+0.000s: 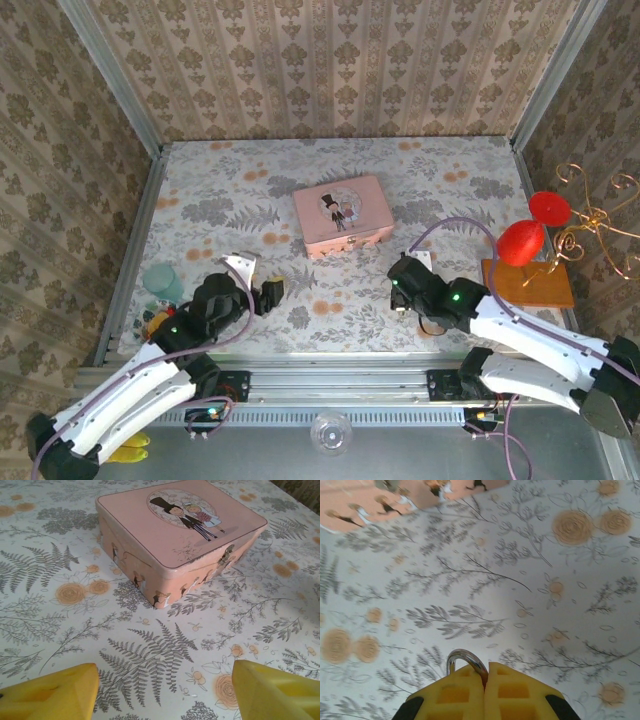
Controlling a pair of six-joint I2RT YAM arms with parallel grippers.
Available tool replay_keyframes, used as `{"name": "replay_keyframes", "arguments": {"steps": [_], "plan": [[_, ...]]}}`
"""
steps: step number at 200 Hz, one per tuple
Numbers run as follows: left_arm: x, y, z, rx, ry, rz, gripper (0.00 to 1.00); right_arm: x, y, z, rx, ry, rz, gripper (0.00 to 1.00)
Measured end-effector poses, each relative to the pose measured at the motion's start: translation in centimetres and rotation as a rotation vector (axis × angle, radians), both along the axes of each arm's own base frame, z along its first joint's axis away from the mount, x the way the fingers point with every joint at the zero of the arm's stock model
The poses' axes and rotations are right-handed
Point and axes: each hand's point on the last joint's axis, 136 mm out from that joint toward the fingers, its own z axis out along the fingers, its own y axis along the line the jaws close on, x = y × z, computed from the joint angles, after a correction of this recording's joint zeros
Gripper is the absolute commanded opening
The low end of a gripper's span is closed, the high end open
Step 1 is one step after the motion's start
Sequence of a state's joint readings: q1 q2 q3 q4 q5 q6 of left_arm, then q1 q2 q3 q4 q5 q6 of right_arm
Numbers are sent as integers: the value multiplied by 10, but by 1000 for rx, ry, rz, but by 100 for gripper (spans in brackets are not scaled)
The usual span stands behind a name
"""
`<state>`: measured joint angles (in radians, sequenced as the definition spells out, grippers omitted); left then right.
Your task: Unlock the padlock with the key
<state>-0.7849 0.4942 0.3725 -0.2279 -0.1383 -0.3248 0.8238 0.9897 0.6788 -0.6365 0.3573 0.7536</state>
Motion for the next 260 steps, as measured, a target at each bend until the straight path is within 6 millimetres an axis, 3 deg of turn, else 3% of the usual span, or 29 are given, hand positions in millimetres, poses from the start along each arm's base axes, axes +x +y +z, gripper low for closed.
{"name": "replay_keyframes", "arguments": {"steps": [132, 185, 219, 231, 260], "plan": [[-1, 9, 3, 9, -28, 27, 72, -11, -36, -46, -194, 180, -72, 0], [0, 10, 2, 11, -29, 34, 72, -19, -41, -68, -240, 266, -76, 1], [0, 10, 2, 11, -29, 34, 72, -20, -41, -71, -238, 280, -76, 2], [0, 10, 2, 12, -29, 34, 72, -19, -40, -71, -235, 277, -77, 6], [0, 10, 2, 12, -29, 34, 72, -19, -41, -71, -236, 276, -74, 27]]}}
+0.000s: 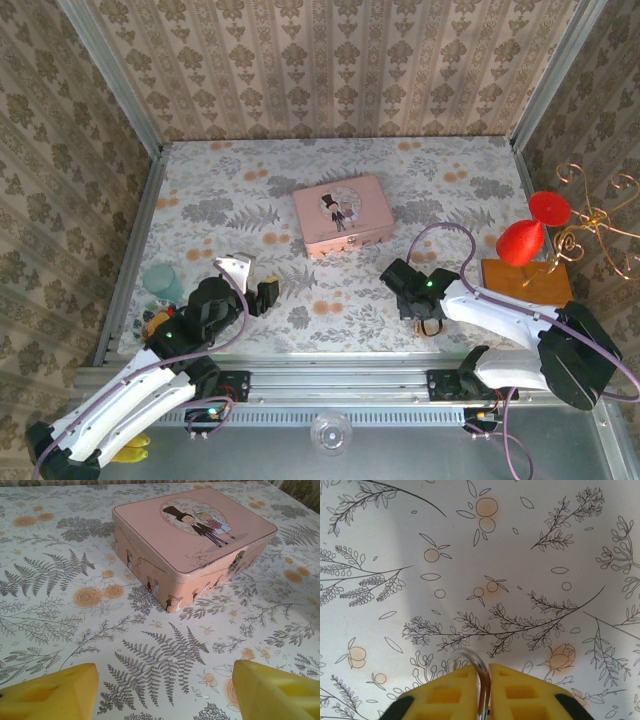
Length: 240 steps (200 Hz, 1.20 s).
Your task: Unlock the padlock with the key
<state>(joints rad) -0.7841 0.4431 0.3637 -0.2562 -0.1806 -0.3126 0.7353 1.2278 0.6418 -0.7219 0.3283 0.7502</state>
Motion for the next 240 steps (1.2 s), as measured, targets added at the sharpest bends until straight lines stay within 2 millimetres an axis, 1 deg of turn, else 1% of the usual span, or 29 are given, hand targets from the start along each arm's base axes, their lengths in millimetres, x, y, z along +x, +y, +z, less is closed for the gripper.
{"name": "replay_keyframes", "arguments": {"steps": [29, 88, 113, 126, 138, 147, 158, 169, 184, 199, 210, 211, 215, 221, 238, 240], "plan": [[0, 0, 0, -1, -1, 0, 72, 0, 0, 2, 1, -5, 18, 36], [-1, 1, 3, -12, -12, 0, 72, 5, 5, 24, 67, -86, 39, 43], [-1, 2, 2, -8, -10, 4, 73, 7, 17, 38, 122, -150, 78, 46], [1, 8, 0, 14, -3, 32, 73, 7, 27, 50, 152, -188, 121, 46], [4, 18, -1, 43, 13, 85, 73, 9, 38, 67, 176, -239, 172, 47], [7, 27, 2, 57, 22, 131, 73, 12, 48, 85, 200, -294, 210, 47], [13, 38, 11, 59, 20, 191, 73, 16, 62, 113, 253, -388, 254, 48], [18, 46, 23, 49, 7, 235, 74, 20, 70, 140, 311, -479, 279, 49], [23, 53, 37, 33, -18, 274, 74, 25, 72, 174, 373, -602, 288, 50], [27, 55, 45, 26, -28, 292, 75, 29, 69, 198, 408, -698, 289, 51], [31, 55, 49, 30, -31, 300, 75, 30, 68, 213, 424, -756, 291, 54], [31, 55, 49, 32, -31, 300, 76, 30, 68, 214, 425, -759, 292, 54], [32, 54, 51, 33, -32, 300, 89, 31, 68, 218, 427, -776, 295, 57], [35, 54, 53, 34, -35, 305, 99, 32, 67, 225, 432, -804, 297, 64], [42, 53, 62, 39, -63, 312, 100, 33, 62, 242, 437, -874, 300, 68], [43, 52, 63, 39, -67, 313, 100, 33, 62, 245, 435, -884, 302, 69]]}}
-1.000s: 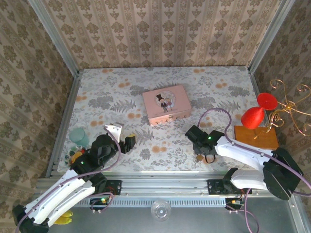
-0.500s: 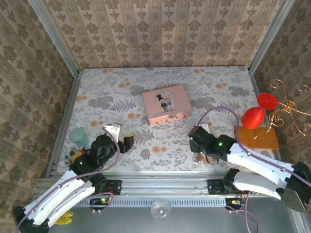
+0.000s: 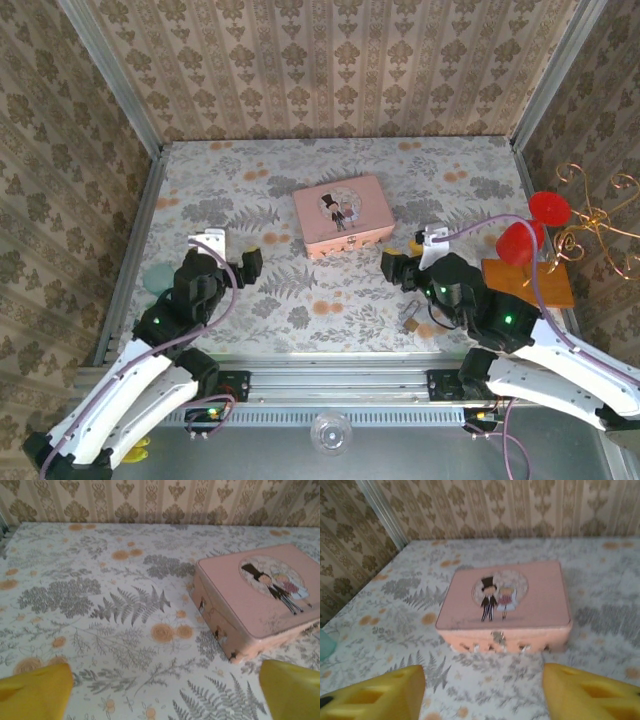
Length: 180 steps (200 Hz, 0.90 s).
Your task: Unlock the padlock with the key
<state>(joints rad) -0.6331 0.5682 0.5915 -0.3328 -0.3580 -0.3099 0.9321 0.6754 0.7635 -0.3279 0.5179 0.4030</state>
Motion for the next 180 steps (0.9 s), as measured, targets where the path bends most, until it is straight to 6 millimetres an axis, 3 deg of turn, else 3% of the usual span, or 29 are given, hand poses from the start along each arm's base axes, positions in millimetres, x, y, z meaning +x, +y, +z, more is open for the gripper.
{"name": "replay_keyframes", "arguments": {"steps": [26, 69, 122, 152, 180], "plan": [[12, -1, 14, -15, -62, 26, 100, -2, -11, 20, 47, -111, -18, 100], [35, -1, 25, 13, -178, 90, 100, -6, -19, 14, 45, -194, -16, 100], [45, 32, -14, 230, -287, 206, 100, -1, -24, 9, -94, -241, -31, 100], [59, 62, -30, 316, -245, 318, 100, 7, -26, -26, -265, -255, -43, 100], [77, 88, -59, 367, -171, 396, 100, 18, -34, -62, -415, -226, -76, 100]]}}
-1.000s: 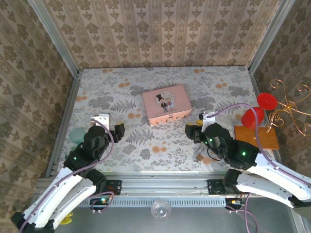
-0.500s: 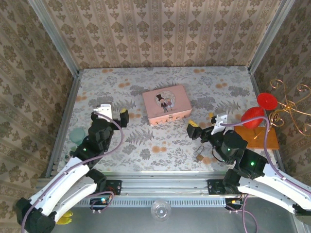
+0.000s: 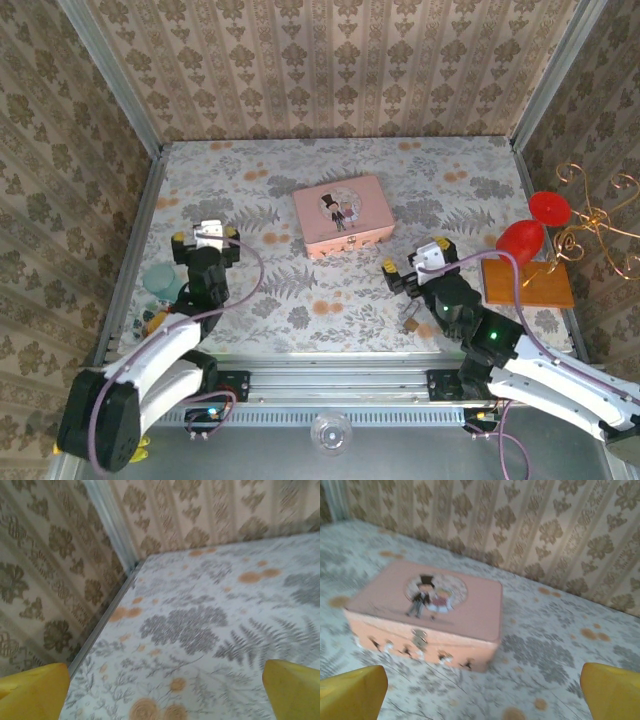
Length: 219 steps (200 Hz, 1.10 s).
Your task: Unlock the padlock with the key
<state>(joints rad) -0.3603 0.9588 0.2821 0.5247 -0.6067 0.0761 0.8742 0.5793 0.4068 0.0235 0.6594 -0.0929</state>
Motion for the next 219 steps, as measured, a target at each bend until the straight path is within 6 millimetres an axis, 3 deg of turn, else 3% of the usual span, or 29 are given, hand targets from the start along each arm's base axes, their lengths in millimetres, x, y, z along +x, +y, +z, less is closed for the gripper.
{"name": "replay_keyframes", "arguments": {"steps": [44, 106, 135, 151, 177, 219], "plan": [[20, 24, -58, -7, 127, 20, 100, 17, -25, -38, -97, 25, -110, 100], [45, 24, -68, -90, 94, -103, 100, 34, -61, -59, -69, 32, -216, 100], [53, 13, -103, -94, 170, -166, 100, 40, -68, -65, -57, 42, -228, 100], [58, 12, -100, -92, 167, -160, 100, 42, -70, -68, -49, 43, -228, 100], [74, 26, -79, -114, 103, -122, 100, 45, -75, -73, -39, 52, -233, 100], [74, 30, -78, -124, 98, -110, 100, 57, -89, -85, -22, 86, -279, 100]]}}
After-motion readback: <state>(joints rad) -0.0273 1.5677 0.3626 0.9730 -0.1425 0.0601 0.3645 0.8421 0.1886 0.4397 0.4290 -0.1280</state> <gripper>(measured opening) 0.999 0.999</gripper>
